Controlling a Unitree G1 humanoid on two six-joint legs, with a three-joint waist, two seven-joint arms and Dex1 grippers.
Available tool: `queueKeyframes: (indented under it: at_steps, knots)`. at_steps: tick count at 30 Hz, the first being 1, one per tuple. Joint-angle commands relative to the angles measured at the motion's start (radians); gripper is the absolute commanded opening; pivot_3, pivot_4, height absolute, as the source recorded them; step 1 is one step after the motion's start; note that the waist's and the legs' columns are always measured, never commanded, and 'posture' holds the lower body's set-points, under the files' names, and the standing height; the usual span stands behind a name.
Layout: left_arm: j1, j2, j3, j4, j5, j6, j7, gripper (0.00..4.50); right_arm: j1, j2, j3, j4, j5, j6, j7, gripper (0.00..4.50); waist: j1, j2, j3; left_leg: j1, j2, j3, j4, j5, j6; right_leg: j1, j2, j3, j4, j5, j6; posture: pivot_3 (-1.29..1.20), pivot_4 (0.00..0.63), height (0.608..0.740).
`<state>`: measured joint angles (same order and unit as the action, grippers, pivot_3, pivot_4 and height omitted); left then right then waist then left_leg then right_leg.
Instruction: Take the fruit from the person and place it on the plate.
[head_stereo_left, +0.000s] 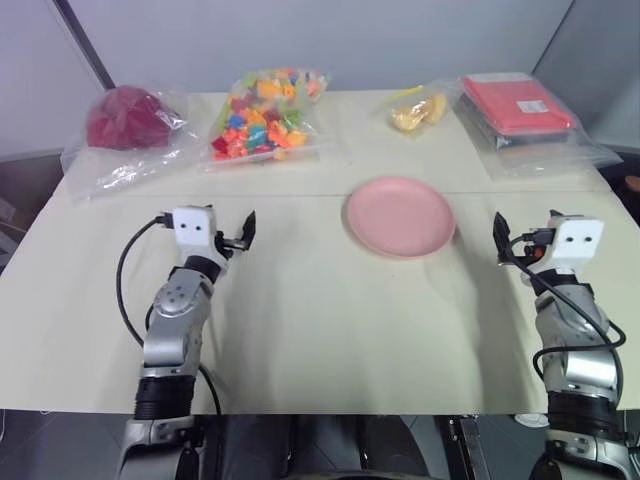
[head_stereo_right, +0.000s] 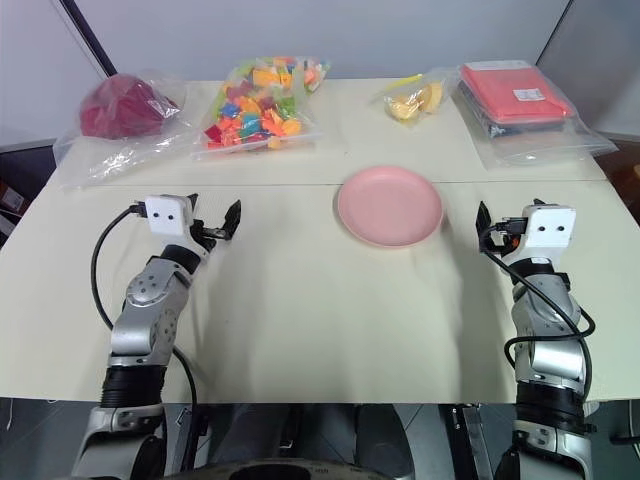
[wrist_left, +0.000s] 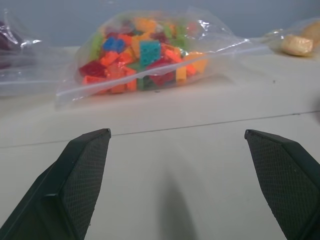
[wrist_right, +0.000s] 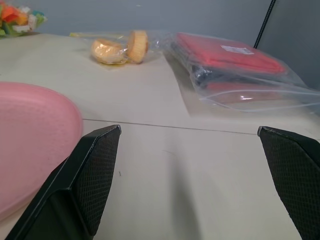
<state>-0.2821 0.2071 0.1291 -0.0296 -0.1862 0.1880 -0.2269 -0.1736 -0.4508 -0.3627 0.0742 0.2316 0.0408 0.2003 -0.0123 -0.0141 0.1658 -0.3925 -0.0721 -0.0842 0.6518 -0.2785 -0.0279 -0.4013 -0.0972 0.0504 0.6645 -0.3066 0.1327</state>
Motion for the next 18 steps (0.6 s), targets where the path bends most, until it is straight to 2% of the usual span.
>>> queueKeyframes:
  at_steps: [1, 18]
  knots:
    - [-0.012, 0.015, -0.016, -0.02, -0.003, -0.012, -0.033, 4.5, -0.003, -0.009, -0.029, -0.033, 0.009, -0.017, 0.002, 4.47, 0.0, 0.0, 0.0, 0.0, 0.0, 0.0, 0.0, 0.0, 0.0, 0.0, 0.0, 0.0, 0.0, 0.0, 0.0, 0.0, 0.15, 0.74]
    - [-0.03, -0.004, -0.004, 0.001, -0.004, -0.028, -0.024, 4.5, 0.006, -0.009, -0.04, 0.02, 0.008, -0.062, 0.019, 4.47, 0.0, 0.0, 0.0, 0.0, 0.0, 0.0, 0.0, 0.0, 0.0, 0.0, 0.0, 0.0, 0.0, 0.0, 0.0, 0.0, 0.15, 0.74]
